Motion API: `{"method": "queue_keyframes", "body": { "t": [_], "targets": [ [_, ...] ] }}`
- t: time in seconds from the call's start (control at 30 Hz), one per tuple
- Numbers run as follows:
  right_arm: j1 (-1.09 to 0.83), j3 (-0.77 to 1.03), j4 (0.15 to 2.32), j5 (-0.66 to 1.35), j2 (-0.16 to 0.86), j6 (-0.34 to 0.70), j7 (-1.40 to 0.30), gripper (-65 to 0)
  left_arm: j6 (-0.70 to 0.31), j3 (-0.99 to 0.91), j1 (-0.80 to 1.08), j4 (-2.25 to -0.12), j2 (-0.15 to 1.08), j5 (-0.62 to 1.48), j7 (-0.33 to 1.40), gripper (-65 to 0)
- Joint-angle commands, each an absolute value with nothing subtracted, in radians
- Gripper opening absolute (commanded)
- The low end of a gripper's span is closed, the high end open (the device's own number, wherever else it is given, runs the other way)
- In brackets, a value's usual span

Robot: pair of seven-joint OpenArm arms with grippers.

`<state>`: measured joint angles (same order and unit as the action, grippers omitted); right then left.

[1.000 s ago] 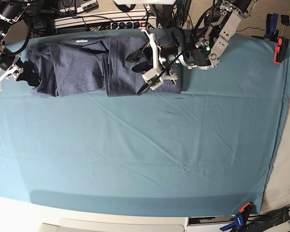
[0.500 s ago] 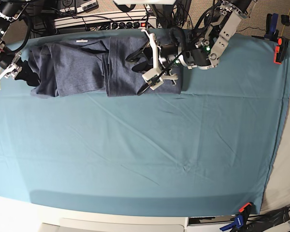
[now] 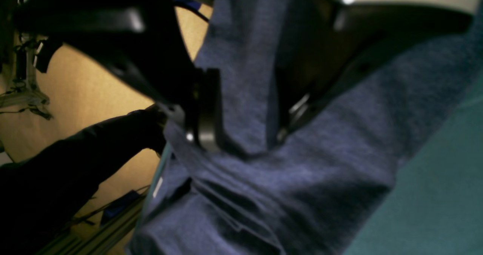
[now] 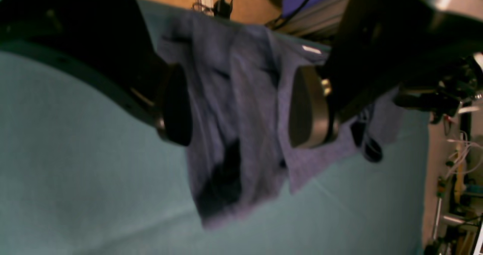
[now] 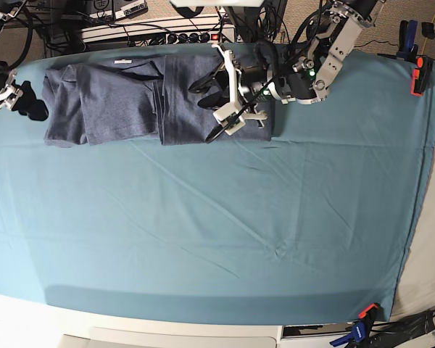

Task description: Fold the T-shirt properly

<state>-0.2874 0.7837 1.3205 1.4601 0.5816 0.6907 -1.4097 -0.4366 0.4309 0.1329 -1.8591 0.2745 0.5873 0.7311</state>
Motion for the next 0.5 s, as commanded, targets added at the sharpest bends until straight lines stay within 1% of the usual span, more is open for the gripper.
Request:
{"method": "queue_keyframes", "body": {
  "t": [0.0,0.27,0.37,0.47],
  "targets": [
    [-0.276,0.786,1.332,1.484,0.605,0.698,-1.396,-23.5,-0.441,0.429,0.121,-1.876,0.271,0.606,0.706,-43.7],
    [-0.232,0.747,1.325,1.481,0.575,0.698,-1.396,-23.4,-0.44,0.429,0.114,-1.876,0.271,0.606,0.697,-43.7],
    [-0.23,0.732,1.311,1.332,0.573,0.698,-1.396,-23.4,-0.441,0.429,0.113,-1.876,0.272,0.606,0.698,-43.7],
    [-0.23,0.732,1.307,1.258,0.573,0.698,-1.396,-23.4,-0.441,0.429,0.114,-1.876,0.272,0.606,0.698,-43.7]
  ]
}}
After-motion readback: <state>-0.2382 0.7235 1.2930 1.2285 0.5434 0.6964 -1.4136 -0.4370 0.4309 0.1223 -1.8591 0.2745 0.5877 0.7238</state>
